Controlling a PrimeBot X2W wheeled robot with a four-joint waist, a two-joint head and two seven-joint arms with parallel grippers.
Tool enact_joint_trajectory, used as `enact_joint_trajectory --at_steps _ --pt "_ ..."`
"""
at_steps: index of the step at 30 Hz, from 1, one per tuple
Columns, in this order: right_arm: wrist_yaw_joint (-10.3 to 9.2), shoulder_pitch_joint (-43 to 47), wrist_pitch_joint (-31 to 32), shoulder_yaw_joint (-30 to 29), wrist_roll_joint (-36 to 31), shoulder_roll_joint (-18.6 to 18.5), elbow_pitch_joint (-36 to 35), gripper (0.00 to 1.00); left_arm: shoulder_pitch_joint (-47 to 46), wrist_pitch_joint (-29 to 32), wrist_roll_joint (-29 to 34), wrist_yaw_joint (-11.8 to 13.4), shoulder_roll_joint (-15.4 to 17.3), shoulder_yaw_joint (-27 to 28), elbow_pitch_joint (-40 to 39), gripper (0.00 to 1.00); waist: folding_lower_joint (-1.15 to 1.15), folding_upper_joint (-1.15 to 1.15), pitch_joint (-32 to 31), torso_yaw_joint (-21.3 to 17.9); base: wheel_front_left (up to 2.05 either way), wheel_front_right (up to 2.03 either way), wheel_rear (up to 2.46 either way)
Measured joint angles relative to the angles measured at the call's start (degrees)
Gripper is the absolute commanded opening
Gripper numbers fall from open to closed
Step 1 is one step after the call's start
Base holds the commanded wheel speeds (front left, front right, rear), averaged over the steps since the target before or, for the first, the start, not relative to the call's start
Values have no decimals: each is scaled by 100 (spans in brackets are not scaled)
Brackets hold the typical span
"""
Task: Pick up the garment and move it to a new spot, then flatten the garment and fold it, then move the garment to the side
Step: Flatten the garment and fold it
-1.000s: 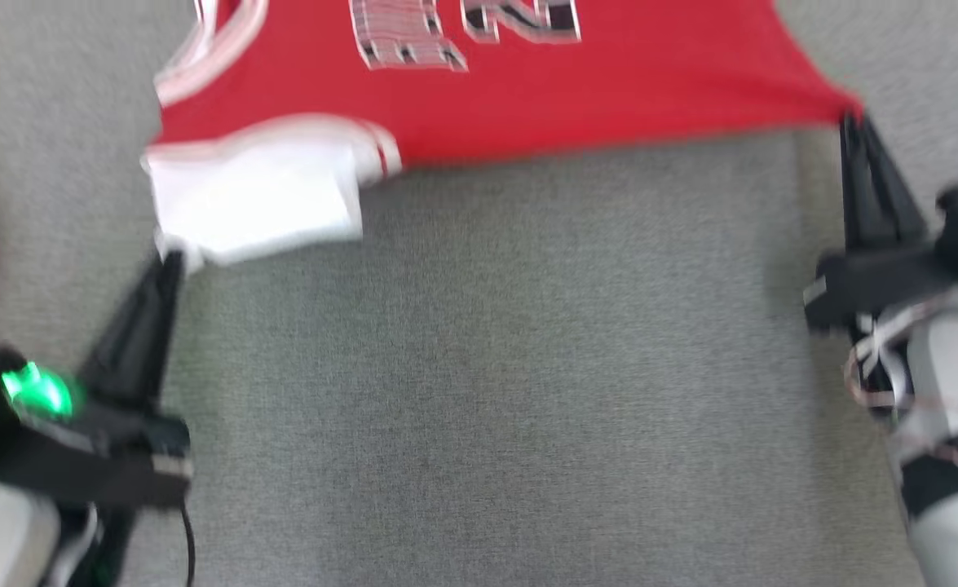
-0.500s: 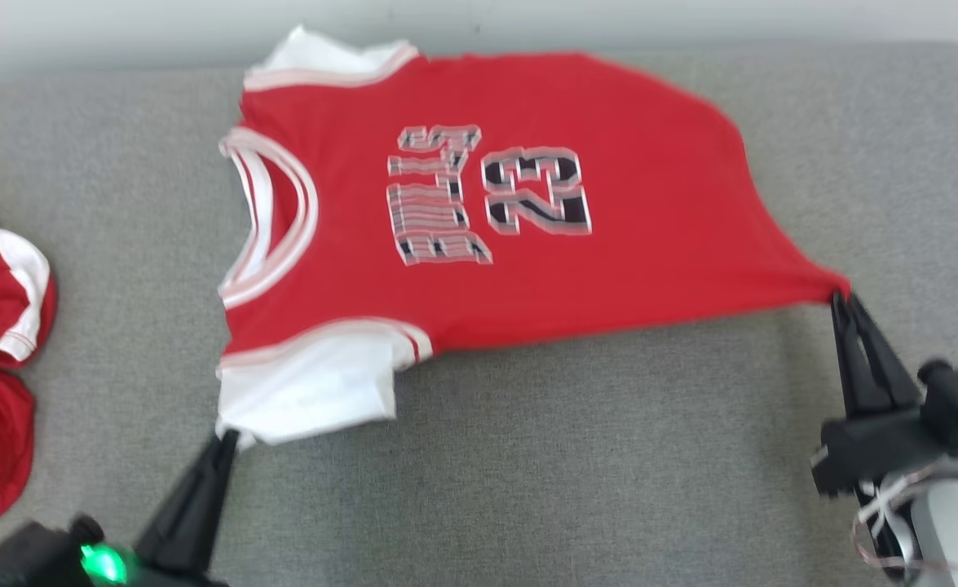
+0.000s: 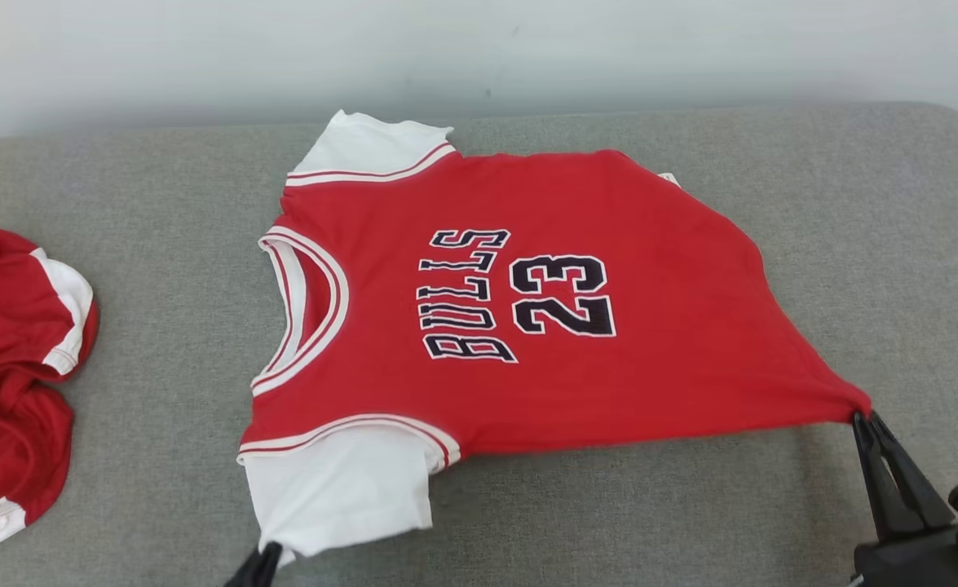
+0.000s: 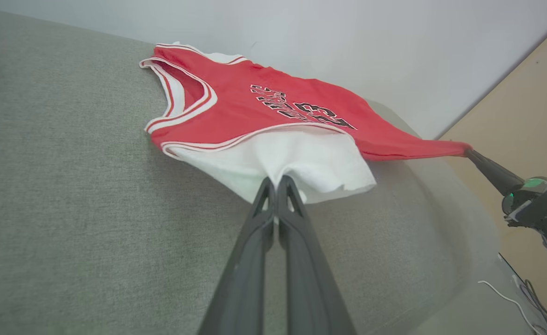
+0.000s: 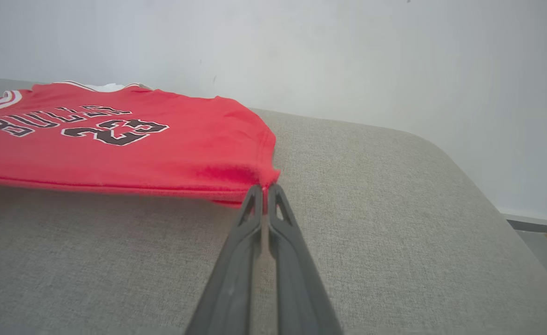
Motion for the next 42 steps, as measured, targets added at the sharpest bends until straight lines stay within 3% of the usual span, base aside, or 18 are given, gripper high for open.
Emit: enact_joint_trajectory --at_steps 5,10,16,20,23,30,33,37,42 --pt "0 249 62 -47 119 -9 -231 0 185 277 -58 73 167 -70 -325 0 0 0 -28 3 0 0 0" --pt "0 247 148 -103 119 30 -388 0 129 243 -211 111 125 43 -466 0 1 1 -43 -35 0 0 0" --pt "0 25 152 -505 237 -67 -974 0 -291 124 -745 46 205 670 -999 0 1 1 -165 -39 0 0 0" --pt "0 -511 555 -569 399 -358 -1535 0 -1145 498 -1367 -4 416 1073 -1308 0 1 1 -310 -34 0 0 0" --pt "0 -1417 1038 -250 771 -931 -1672 0 -2395 1106 -1607 -46 616 1081 -1311 0 1 1 -519 -59 0 0 0" --pt "0 -2800 1641 176 1332 -2000 -1683 0 -4618 1942 -1572 -86 771 877 -890 0 0 1 -882 -96 0 0 0" --pt "0 -3249 1881 387 1480 -2252 -1623 0 -5370 2258 -1521 -151 781 680 -536 0 0 1 -923 -99 0 0 0" --pt "0 -3880 2123 891 1668 -2294 -1257 0 -6145 2672 -1440 -238 739 314 168 0 1 1 -817 -109 0 0 0" --pt "0 -5263 2162 1835 1677 -1763 -192 0 -7407 3016 -1091 -327 724 -285 1327 0 1 2 -419 -174 0 0 0"
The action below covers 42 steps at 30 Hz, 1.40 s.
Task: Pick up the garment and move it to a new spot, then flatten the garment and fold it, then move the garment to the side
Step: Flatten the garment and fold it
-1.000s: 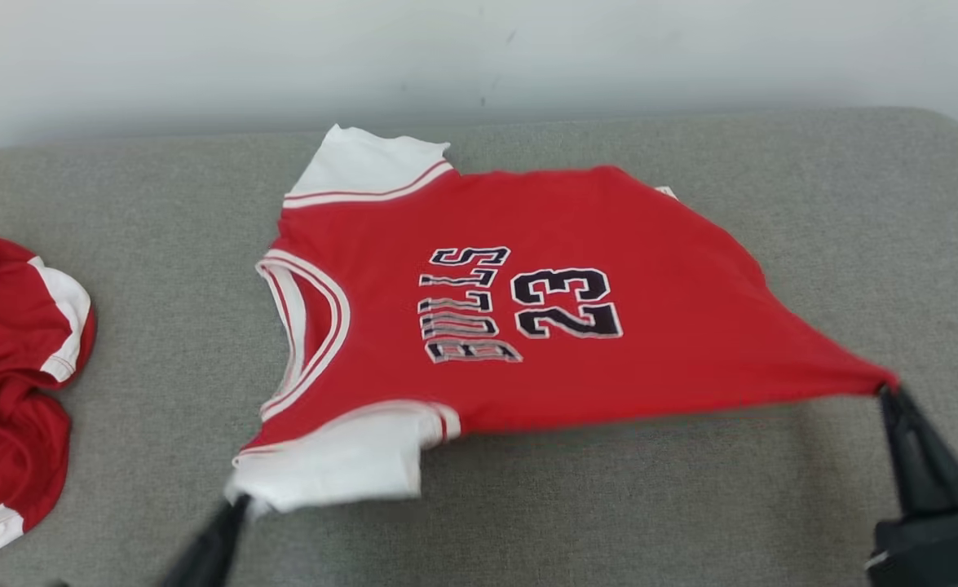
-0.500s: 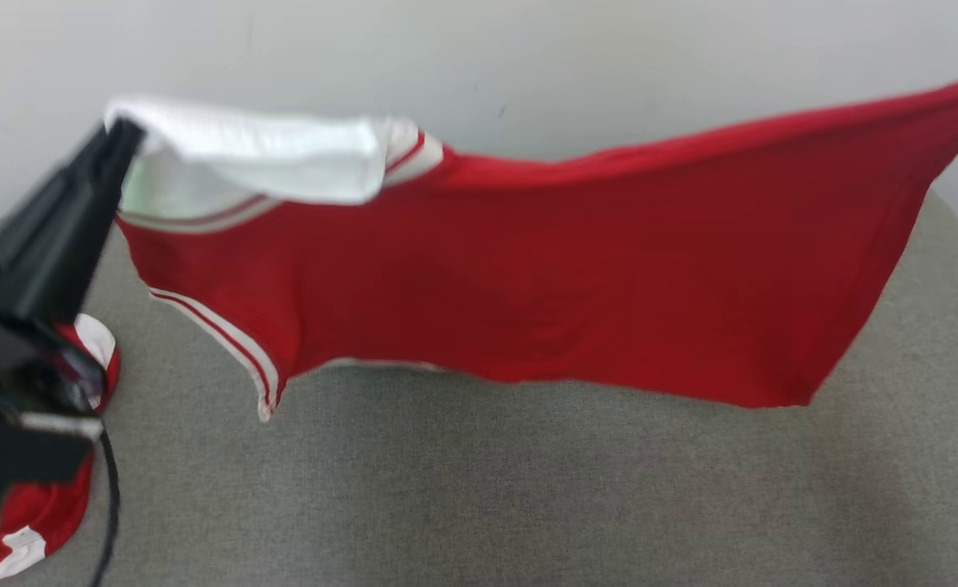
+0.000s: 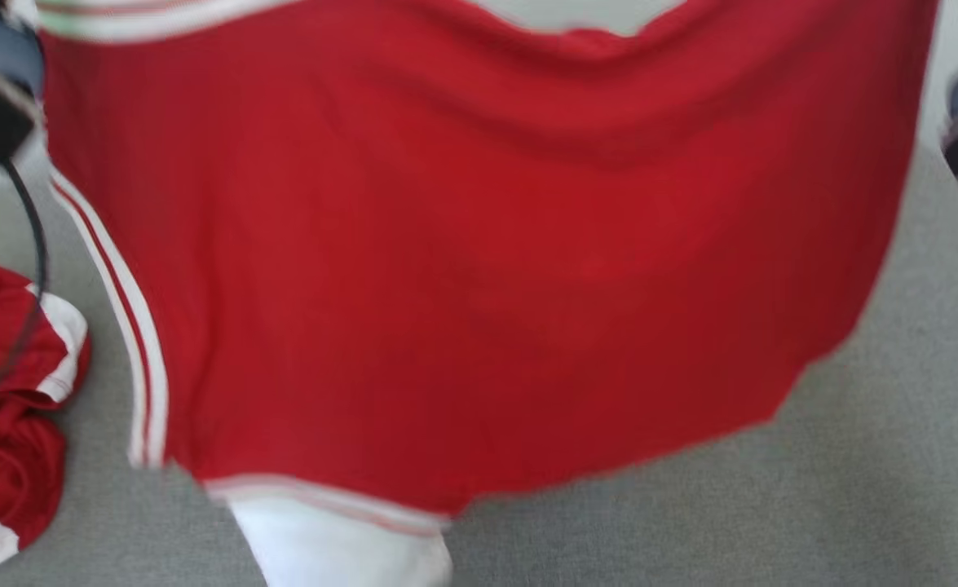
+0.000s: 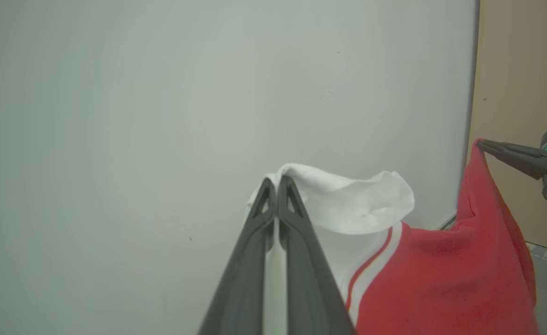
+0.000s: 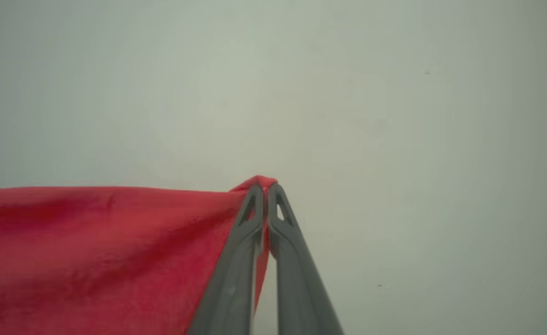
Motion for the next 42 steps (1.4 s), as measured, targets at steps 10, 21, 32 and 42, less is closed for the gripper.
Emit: enact_joint_trajectory --at_steps 10,21,32,42 --pt "0 -2930 -756 4 -1040 1076 2482 0 -3011 -1740 1273 -21 -207 -1287 1885 0 1 1 1251 -112 0 0 0" --pt "0 -4083 -2184 -1078 -2986 1829 3838 0 -3925 -3410 1916 -21 -621 -1735 2510 0 3 2 2804 -131 0 0 0" --pt "0 -2658 -2262 -2000 -3412 2424 3941 0 -1057 -3420 1724 -20 -541 -1160 1001 0 0 1 3651 168 0 0 0" --pt "0 -977 -2263 -1948 -2992 2235 3308 0 1428 -3419 1456 -20 -121 -533 -213 0 -1 0 3241 302 0 0 0"
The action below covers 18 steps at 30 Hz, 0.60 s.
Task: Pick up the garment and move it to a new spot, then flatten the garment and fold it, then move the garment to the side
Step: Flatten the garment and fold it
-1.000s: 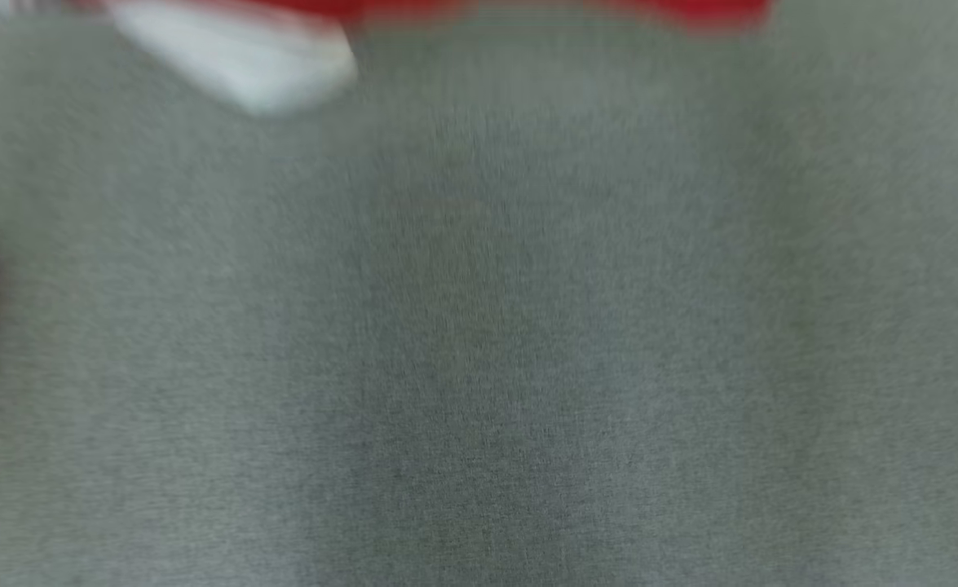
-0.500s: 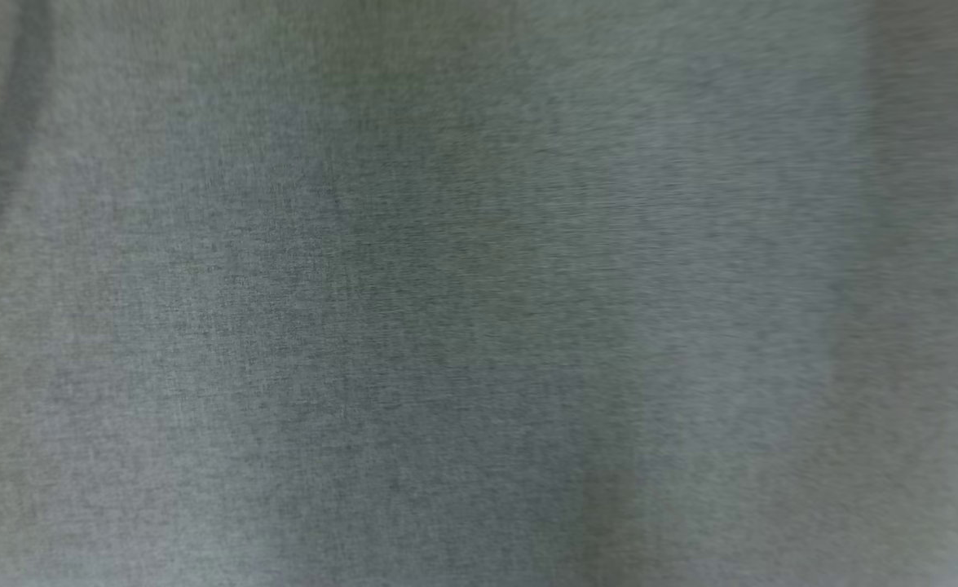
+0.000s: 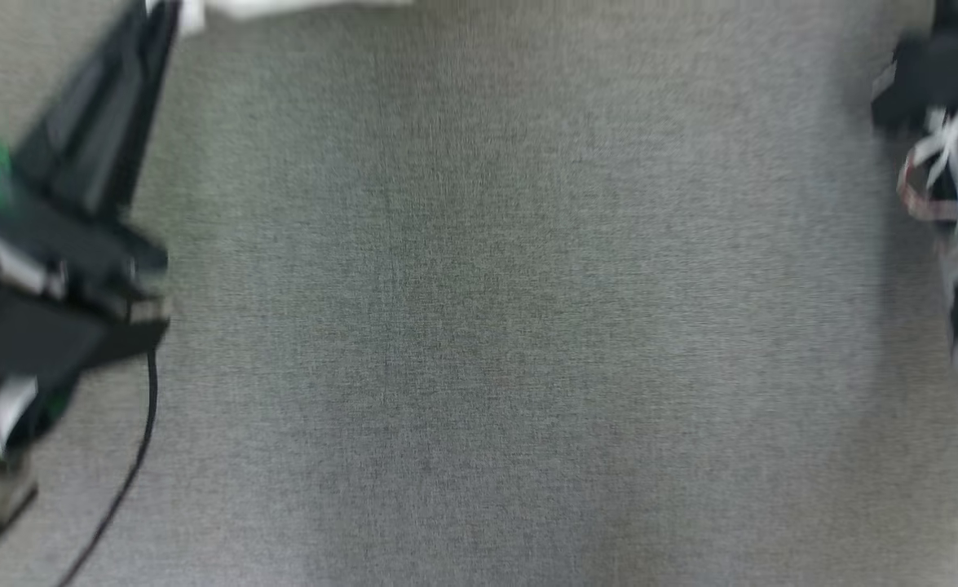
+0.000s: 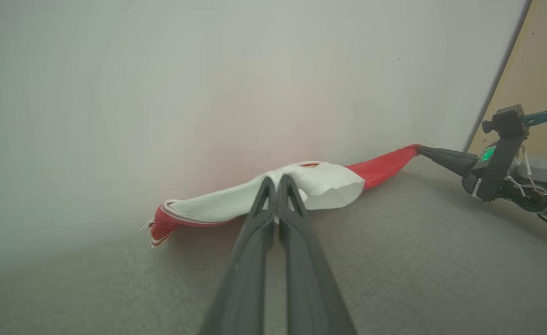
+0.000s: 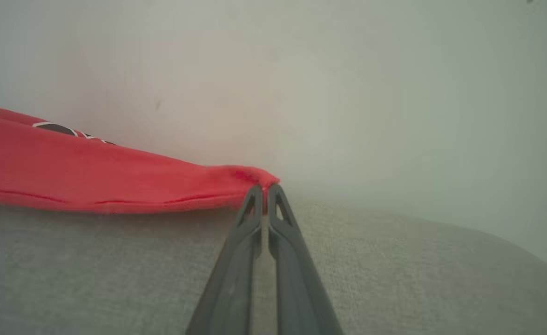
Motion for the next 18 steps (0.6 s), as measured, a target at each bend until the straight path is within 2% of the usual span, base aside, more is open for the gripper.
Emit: enact_joint_trajectory --at_steps 7,12,18 --pt "0 1357 0 -15 692 -124 -549 0 1579 0 224 0 42 539 -363 0 -1 -1 -503 -25 0 0 0" --pt "1 2196 0 -119 1100 -37 -804 0 2687 0 940 -1 -248 977 -463 0 -1 -1 -937 -116 0 0 0" --pt "1 2908 0 186 1134 -108 -913 0 3609 0 1470 -1 -595 1314 -321 0 -1 -1 -1357 -219 0 0 0"
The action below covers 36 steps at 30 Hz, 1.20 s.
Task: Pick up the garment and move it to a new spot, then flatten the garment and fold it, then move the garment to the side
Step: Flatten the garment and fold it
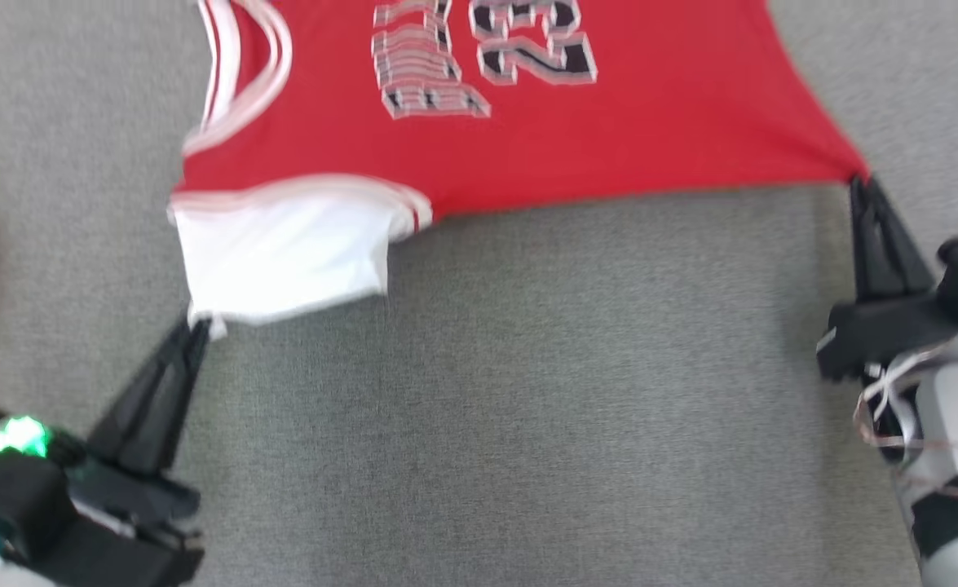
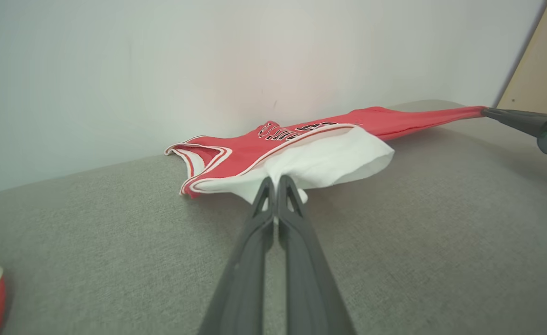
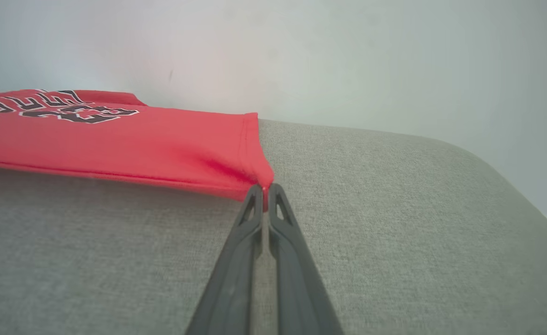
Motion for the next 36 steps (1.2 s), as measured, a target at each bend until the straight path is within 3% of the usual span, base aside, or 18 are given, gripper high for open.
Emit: enact_joint_trajectory --at_steps 10,16,22,26,30,36 --pt "0 1262 0 -79 40 -194 -549 0 1158 -1 431 0 -542 63 92 0 1 0 -750 -72 0 0 0" --pt "0 2212 -1 -360 -9 -219 -1177 0 1727 -1 434 0 -615 79 3 0 0 0 -1193 -69 0 0 0" --pt "0 3125 0 -438 -85 -261 -1628 0 2049 120 443 1 -513 -80 -304 0 1 -1 -1543 -20 0 0 0" --pt "0 3562 149 -425 -116 -412 -2016 0 2126 406 438 1 -264 -193 -642 0 1 -1 -1628 64 0 0 0" --pt "0 3669 363 -425 -146 -439 -2401 0 2134 604 344 1 -58 -320 -865 0 2 0 -1556 60 0 0 0" --pt "0 3502 559 -520 156 -230 -2459 0 1755 546 113 1 -59 -375 -730 0 2 0 -1425 -13 0 0 0"
